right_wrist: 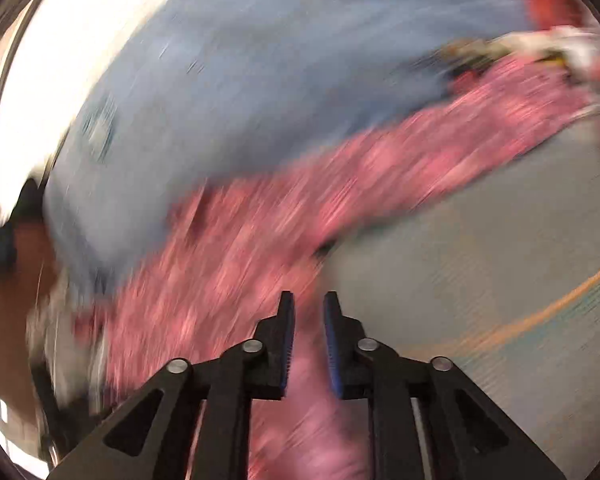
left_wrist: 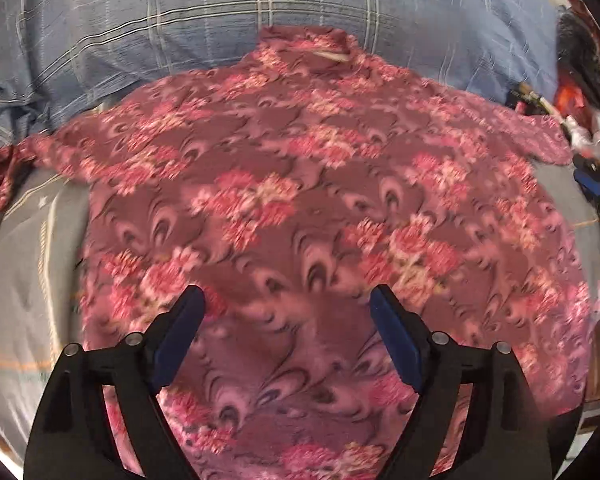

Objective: Fold small clothes

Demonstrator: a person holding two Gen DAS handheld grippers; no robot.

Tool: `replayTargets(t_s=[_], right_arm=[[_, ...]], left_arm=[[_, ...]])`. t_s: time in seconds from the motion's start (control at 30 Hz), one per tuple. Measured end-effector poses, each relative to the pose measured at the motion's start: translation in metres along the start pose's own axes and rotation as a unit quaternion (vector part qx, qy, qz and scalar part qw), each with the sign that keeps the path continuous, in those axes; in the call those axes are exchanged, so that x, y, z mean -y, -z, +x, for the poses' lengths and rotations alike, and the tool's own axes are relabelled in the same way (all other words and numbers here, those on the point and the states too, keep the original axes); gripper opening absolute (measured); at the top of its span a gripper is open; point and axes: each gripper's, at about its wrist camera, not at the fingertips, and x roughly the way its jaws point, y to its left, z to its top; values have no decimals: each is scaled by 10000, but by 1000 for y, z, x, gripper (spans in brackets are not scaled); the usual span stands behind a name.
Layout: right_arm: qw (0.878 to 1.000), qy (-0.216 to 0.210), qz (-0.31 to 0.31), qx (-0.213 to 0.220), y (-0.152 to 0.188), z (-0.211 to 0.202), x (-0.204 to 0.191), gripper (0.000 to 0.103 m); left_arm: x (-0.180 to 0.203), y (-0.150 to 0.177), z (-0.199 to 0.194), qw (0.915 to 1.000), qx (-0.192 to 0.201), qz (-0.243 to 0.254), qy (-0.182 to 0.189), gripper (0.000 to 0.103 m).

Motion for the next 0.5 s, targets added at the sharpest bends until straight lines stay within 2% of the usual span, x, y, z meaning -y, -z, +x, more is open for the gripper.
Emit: replayTargets(t_s=[0.07,0.2,0.37,0.5], right_arm=[[9952,808,442,330,-37,-5,40,36],[9825,1581,940,279,-72,12,86,36],[9653,2128,1463,402,-86,42,105,40],[9534,2530,1494,694,-95,58,104,43]], left_arm=[[1,-9,0,9999,113,-3,80,84],[2,-37,5,9991,239,-172,304,84],[2,-63,17,9975,288,-328,551,84],[-5,-73,21,9965,485,-414,548,84]])
